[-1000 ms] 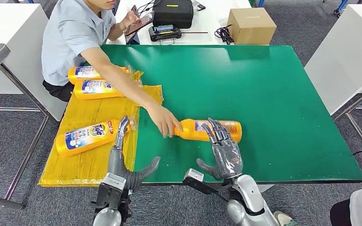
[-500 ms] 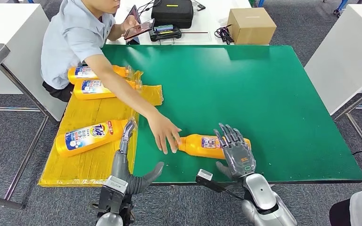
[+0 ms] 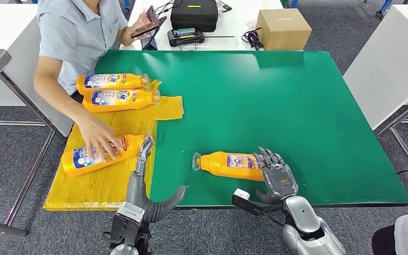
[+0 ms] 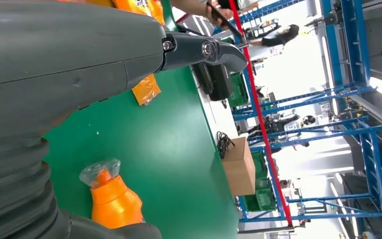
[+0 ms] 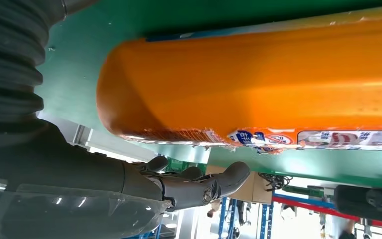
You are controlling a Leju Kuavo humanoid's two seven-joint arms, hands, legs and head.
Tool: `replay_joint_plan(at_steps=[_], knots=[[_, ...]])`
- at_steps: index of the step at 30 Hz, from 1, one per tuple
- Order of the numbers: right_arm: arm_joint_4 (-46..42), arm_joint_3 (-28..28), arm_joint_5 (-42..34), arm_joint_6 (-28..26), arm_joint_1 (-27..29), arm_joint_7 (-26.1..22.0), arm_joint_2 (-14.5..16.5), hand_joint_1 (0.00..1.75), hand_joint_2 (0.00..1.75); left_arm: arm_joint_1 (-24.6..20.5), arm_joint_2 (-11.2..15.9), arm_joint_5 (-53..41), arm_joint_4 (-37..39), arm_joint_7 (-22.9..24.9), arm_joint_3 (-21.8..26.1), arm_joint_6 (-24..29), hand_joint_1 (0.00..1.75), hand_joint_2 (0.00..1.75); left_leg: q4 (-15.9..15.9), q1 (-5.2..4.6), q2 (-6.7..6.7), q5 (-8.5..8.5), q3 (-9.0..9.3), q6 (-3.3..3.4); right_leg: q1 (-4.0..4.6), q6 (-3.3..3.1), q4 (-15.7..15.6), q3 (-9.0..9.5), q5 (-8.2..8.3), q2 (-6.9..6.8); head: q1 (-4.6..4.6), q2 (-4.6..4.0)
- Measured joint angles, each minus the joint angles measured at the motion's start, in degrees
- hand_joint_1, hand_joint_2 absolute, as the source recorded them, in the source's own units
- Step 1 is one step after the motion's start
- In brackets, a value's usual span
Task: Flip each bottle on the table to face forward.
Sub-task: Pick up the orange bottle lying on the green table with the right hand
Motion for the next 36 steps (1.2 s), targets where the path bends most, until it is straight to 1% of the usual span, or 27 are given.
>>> replay_joint_plan(at_steps=[4, 10, 16, 19, 25, 31, 36], knots=[[0.0, 0.1, 0.1, 0.5, 0.0, 0.4, -0.4, 0.00, 1.75, 0.0, 0.0, 0.0, 0.0, 0.1, -0.1, 0.0, 0.00, 1.75, 0.0, 0.00, 0.00, 0.00, 0.00, 0.00, 0.00, 0.00, 0.0, 0.00, 0.00, 0.00, 0.00, 0.00], [0.1, 0.3, 1.6, 1.1, -0.4, 2.7, -1.1, 0.00, 1.75, 0.1, 0.0, -0.3, -0.2, 0.5, -0.1, 0.2, 0.00, 1.75, 0.0, -0.01, 0.00, 0.00, 0.00, 0.00, -0.01, 0.00, 0.0, 0.01, 0.00, 0.00, 0.00, 0.00], [0.9, 0.4, 2.0, 0.5, -1.3, 2.9, -1.0, 0.00, 1.75, 0.1, 0.2, -0.6, -0.5, 0.7, -0.5, 0.1, 0.00, 1.75, 0.0, -0.01, 0.00, 0.00, 0.00, 0.00, -0.01, 0.01, 0.0, 0.02, 0.01, 0.00, -0.01, 0.00], [1.9, 0.4, 1.1, -0.4, -2.5, 2.5, -0.4, 0.00, 1.75, 0.0, 0.2, -0.6, -0.5, 0.8, -0.5, -0.2, 0.00, 1.75, 0.0, -0.01, 0.02, 0.00, 0.01, 0.00, -0.01, 0.01, 0.0, 0.01, 0.01, 0.01, -0.01, 0.00], [5.7, 0.4, -2.0, 0.1, -5.5, 1.0, 1.7, 0.00, 1.75, -0.3, 0.2, -0.7, -0.5, 1.0, -0.7, -0.9, 0.00, 1.75, 0.0, -0.01, 0.00, 0.01, 0.02, 0.00, -0.01, 0.01, 0.0, 0.01, 0.01, 0.00, 0.01, 0.00], [9.5, 0.4, -5.5, 1.6, -7.5, 0.2, 3.4, 0.00, 1.75, -0.7, 0.2, -0.8, -0.4, 1.5, -0.9, -1.1, 0.00, 1.75, 0.0, -0.01, 0.02, 0.00, 0.02, 0.01, -0.01, 0.01, 0.0, 0.01, 0.01, 0.01, 0.00, 0.00], [11.8, 0.3, -7.7, 3.4, -9.1, -0.4, 4.1, 0.00, 1.75, -1.1, 0.2, -0.9, 0.0, 1.7, -0.9, -1.6, 0.00, 1.75, 0.0, -0.01, 0.03, 0.00, 0.08, 0.01, -0.01, 0.01, 0.0, 0.05, 0.01, 0.01, 0.01, 0.00]])
